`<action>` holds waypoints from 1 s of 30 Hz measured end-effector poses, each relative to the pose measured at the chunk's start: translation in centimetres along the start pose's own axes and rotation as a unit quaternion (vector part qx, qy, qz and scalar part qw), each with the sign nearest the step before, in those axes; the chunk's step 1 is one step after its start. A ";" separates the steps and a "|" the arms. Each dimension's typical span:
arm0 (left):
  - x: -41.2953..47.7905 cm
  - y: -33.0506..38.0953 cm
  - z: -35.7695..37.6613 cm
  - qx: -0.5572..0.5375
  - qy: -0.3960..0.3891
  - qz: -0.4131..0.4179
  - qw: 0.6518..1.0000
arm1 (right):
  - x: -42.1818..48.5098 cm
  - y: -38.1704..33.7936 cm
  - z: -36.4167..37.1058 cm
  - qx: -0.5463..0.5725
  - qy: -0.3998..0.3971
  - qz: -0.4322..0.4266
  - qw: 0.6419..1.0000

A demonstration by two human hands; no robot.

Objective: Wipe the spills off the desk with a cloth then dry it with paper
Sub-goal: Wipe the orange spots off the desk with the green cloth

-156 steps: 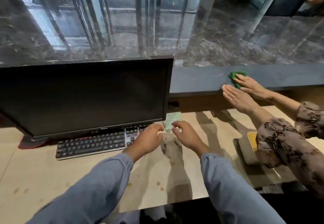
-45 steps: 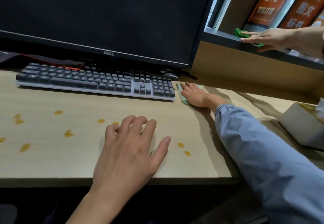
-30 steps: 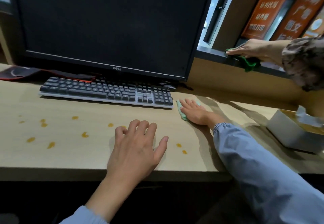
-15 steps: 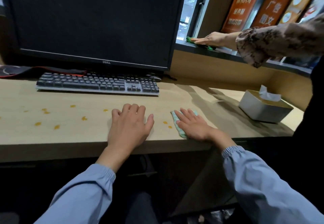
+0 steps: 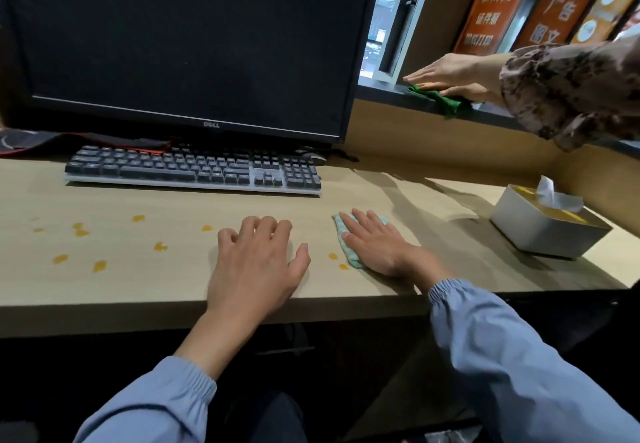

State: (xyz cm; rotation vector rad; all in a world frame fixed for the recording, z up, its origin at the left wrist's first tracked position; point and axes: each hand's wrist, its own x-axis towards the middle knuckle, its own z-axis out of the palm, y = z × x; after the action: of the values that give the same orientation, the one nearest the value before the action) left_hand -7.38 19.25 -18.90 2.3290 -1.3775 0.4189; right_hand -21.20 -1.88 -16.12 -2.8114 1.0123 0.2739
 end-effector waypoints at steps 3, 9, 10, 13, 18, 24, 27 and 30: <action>0.2 -0.1 -0.1 -0.007 -0.005 -0.010 1.000 | 4.4 0.2 -1.2 -0.007 -0.009 -0.003 1.000; 0.0 0.2 -0.3 0.002 0.002 0.002 1.000 | 12.2 1.5 -3.5 -0.010 -0.019 0.009 1.000; 0.0 0.1 -0.3 0.000 0.001 0.002 1.000 | 13.4 1.7 -3.8 -0.016 -0.020 0.010 1.000; 0.1 0.1 -0.2 -0.003 -0.003 0.001 1.000 | 16.2 2.1 -4.6 -0.012 -0.015 0.024 1.000; 0.1 0.1 0.0 -0.002 -0.009 -0.005 1.000 | 19.0 1.8 -5.5 -0.005 -0.013 0.031 0.999; 0.0 0.1 -0.3 0.004 -0.018 -0.015 1.000 | 17.3 1.5 -5.0 -0.012 0.005 0.023 1.000; -0.1 0.2 -0.4 0.000 -0.025 -0.018 1.000 | 14.7 1.2 -4.5 -0.016 -0.008 0.011 1.000; -0.2 0.1 -0.4 -0.004 -0.027 -0.019 0.999 | 11.3 1.0 -3.8 -0.010 -0.013 -0.008 1.000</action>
State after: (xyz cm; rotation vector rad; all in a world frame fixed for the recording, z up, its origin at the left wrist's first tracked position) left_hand -7.59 19.54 -18.66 2.3728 -1.3541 0.3415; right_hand -12.83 -10.38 -14.97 -2.8248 0.9882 0.3186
